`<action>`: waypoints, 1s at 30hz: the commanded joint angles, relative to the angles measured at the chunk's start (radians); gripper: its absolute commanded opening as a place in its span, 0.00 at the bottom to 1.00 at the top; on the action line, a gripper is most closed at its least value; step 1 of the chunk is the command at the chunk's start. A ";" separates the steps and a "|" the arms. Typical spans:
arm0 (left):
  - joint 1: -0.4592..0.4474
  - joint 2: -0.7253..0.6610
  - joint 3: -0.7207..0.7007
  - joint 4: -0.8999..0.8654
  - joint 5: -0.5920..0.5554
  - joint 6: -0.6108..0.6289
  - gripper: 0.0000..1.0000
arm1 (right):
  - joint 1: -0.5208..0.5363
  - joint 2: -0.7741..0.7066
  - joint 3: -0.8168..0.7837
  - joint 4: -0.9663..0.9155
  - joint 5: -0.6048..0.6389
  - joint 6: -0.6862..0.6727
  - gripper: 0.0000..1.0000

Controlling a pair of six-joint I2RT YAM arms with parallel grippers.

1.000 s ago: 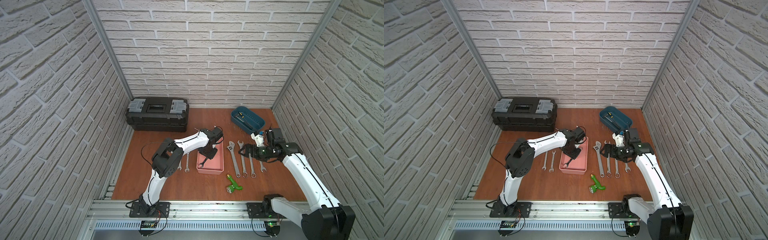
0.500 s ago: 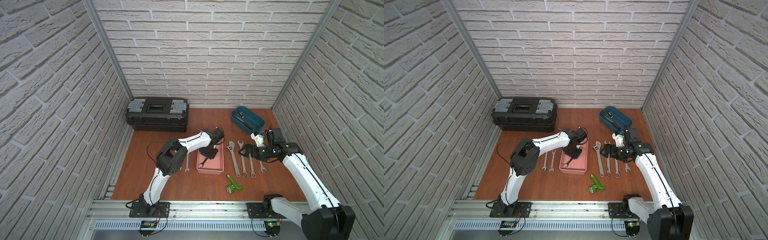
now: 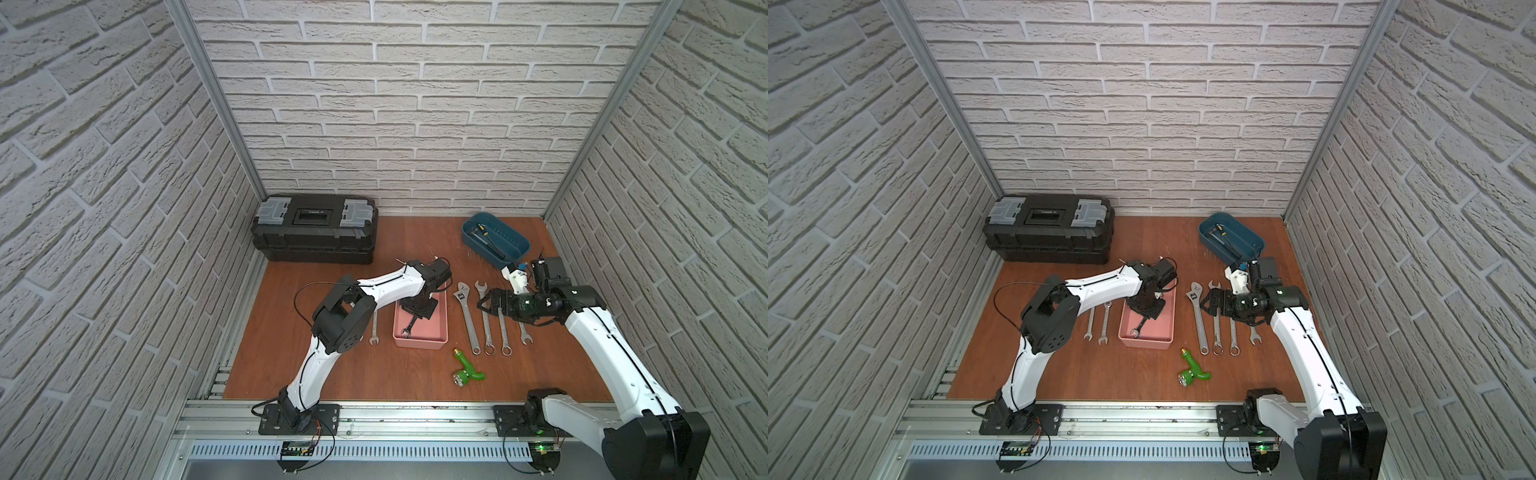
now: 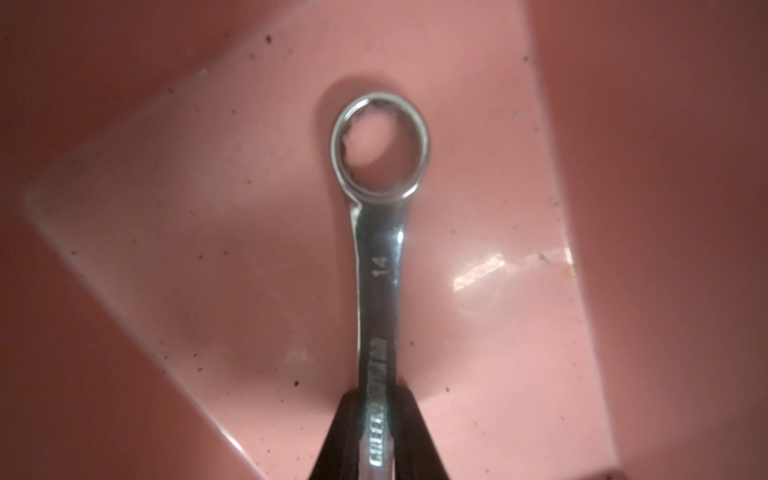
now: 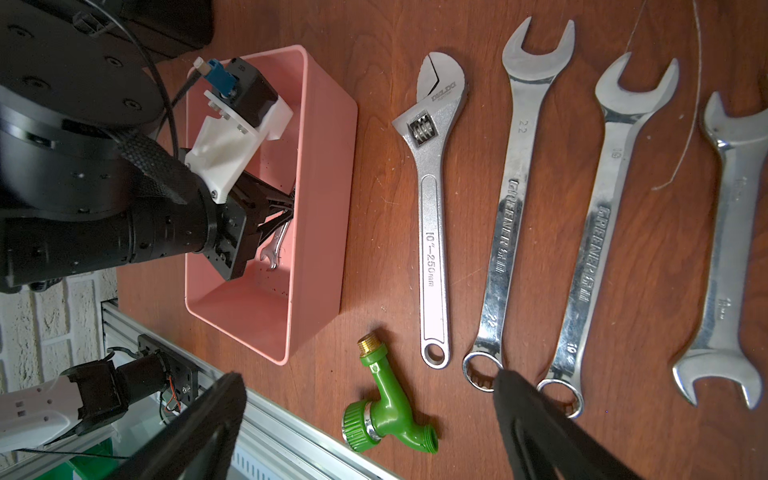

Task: Take out the wrench from the storage box
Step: Place the wrench at the center of the board.

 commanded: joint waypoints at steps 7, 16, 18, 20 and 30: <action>-0.020 -0.045 0.060 -0.095 -0.056 -0.083 0.02 | -0.008 -0.051 -0.014 0.019 -0.003 0.009 0.97; -0.015 -0.093 0.144 -0.170 -0.079 -0.080 0.02 | -0.012 -0.075 -0.017 0.010 0.005 0.012 0.97; -0.015 -0.102 0.156 -0.190 -0.082 -0.079 0.02 | -0.012 -0.077 -0.018 0.011 0.003 0.014 0.97; -0.013 -0.116 0.172 -0.215 -0.080 -0.081 0.02 | -0.012 -0.077 -0.015 0.012 -0.002 0.014 0.97; 0.025 -0.250 0.174 -0.340 -0.115 -0.101 0.02 | -0.013 -0.067 -0.018 0.033 -0.021 0.021 0.97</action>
